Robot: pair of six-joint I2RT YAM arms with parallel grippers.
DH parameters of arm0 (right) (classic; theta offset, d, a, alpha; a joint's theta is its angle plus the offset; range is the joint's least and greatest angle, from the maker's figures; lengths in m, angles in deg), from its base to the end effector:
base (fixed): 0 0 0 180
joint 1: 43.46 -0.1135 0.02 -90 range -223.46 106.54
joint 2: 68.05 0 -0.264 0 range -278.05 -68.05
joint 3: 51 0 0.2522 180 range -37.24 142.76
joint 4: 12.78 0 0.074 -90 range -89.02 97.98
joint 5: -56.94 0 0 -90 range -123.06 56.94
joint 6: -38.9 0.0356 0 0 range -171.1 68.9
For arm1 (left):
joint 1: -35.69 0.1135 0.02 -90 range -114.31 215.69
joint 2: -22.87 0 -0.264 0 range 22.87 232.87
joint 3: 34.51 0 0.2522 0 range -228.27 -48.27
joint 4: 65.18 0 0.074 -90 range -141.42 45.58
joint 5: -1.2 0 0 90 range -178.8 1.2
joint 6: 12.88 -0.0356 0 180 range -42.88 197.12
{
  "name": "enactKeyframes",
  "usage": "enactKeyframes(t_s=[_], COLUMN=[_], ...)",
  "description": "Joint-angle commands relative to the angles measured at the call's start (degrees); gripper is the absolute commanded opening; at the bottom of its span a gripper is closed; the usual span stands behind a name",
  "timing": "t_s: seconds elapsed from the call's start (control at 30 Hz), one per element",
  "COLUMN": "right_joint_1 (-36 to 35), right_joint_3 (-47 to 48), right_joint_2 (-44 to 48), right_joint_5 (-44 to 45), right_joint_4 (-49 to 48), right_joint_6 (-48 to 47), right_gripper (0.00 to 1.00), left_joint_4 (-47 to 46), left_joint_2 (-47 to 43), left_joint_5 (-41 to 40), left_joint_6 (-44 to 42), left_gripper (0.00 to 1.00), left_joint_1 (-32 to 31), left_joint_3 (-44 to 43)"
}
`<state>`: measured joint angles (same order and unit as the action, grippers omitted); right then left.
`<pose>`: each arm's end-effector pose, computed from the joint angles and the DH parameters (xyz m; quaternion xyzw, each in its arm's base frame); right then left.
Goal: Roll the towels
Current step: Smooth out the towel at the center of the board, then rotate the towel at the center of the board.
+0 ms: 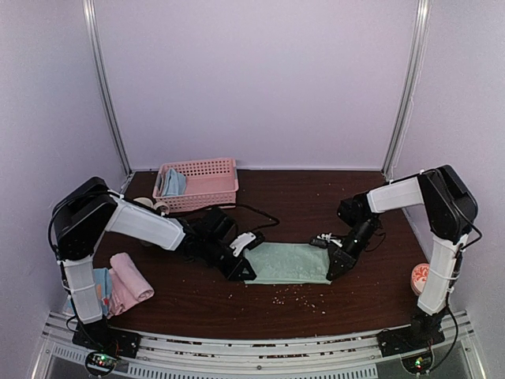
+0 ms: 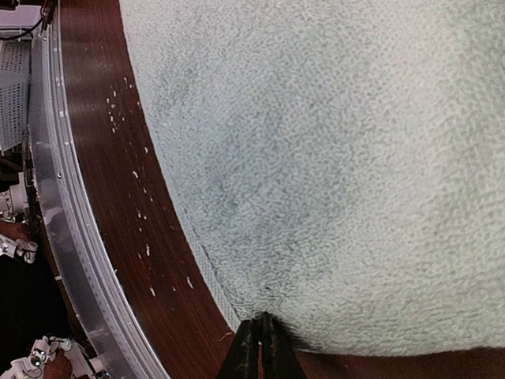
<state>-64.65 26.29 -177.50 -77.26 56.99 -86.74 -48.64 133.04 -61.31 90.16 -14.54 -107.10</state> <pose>0.2715 0.1319 0.1308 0.4041 -0.8291 -0.3833 0.0485 0.2258 -0.2970 0.1220 0.3641 0.8526 -0.3494 0.1362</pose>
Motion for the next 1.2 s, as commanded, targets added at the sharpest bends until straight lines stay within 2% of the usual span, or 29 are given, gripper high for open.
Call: enactKeyframes(t_s=[0.0,0.13,0.33,0.43,0.53,0.73,0.9,1.17], right_joint_1=[-0.1,-0.2,0.0,0.5,1.4,4.3,6.4,6.4], right_joint_3=[-1.7,-0.3,8.4,12.3,13.7,13.5,13.4,7.6], right_joint_2=[-1.5,-0.2,2.7,1.7,-0.5,-5.9,-9.9,-6.5], right_joint_5=[5.3,5.5,-1.0,-1.8,1.1,6.8,7.2,7.5], right_joint_4=[-1.2,-0.9,7.7,6.5,1.6,-5.5,-6.2,-5.9], right_joint_6=[0.7,1.3,-4.4,-2.1,3.3,10.6,11.8,10.6], right_gripper=[0.04,0.04,0.05,0.05,0.04,0.03,0.03,0.03], left_joint_4=[0.8,1.0,1.3,1.2,1.2,1.2,1.5,4.7], left_joint_2=[1.9,2.2,2.0,2.2,2.2,2.0,2.3,3.4], left_joint_5=[-1.0,-1.4,-2.0,-2.1,-2.2,-2.3,-2.8,-7.6], left_joint_6=[-0.4,-0.4,-0.5,-0.5,-0.5,-0.5,-0.9,-2.8], left_gripper=[0.09,0.09,0.09,0.08,0.08,0.08,0.08,0.08], left_joint_1=[0.1,0.1,0.1,0.1,0.1,0.1,0.1,0.3], left_joint_3=[1.3,1.0,0.7,0.8,0.9,1.0,1.1,-2.0])
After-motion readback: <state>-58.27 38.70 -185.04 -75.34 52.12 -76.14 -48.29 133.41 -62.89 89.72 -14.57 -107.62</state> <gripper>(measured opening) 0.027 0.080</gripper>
